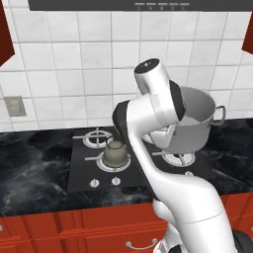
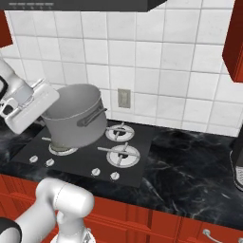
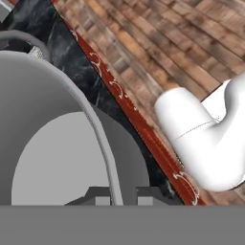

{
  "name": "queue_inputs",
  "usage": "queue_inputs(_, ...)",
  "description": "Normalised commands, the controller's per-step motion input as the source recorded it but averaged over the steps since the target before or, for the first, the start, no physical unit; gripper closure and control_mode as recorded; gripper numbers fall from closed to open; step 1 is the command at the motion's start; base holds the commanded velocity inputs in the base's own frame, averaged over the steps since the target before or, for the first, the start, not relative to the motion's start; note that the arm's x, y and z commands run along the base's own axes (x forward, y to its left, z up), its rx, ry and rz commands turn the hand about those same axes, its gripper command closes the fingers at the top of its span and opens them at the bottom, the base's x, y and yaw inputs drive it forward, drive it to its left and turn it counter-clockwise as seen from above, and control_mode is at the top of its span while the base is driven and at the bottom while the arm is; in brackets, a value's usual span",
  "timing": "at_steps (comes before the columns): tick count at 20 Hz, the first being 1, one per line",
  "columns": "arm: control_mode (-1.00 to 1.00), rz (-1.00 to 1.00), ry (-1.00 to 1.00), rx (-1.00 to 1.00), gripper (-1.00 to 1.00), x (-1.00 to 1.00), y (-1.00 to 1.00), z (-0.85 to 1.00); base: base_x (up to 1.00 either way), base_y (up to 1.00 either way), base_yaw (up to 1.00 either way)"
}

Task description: Pick the kettle from the cabinet and place it on a stove burner. Then pick the pot from the counter and place it on another stove burner. Finally, turn both burners on.

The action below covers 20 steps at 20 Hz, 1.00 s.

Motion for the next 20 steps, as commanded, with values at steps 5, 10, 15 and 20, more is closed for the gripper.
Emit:
queue_inputs(5, -1.00, 0.06, -0.09, -0.01, 1.00, 0.07, 0.17, 0.28, 0.00, 0.00, 0.00)
queue_inputs(10, -1.00, 0.10, -0.12, 0.00, 1.00, -0.10, 0.05, 0.03, 0.00, 0.00, 0.00)
queue_inputs(15, -1.00, 0.09, -0.13, 0.00, 1.00, 0.05, 0.17, 0.02, 0.00, 0.00, 0.00)
queue_inputs(20, -1.00, 0.07, -0.03, 0.00, 1.00, 0.14, 0.31, 0.02, 0.00, 0.00, 0.00)
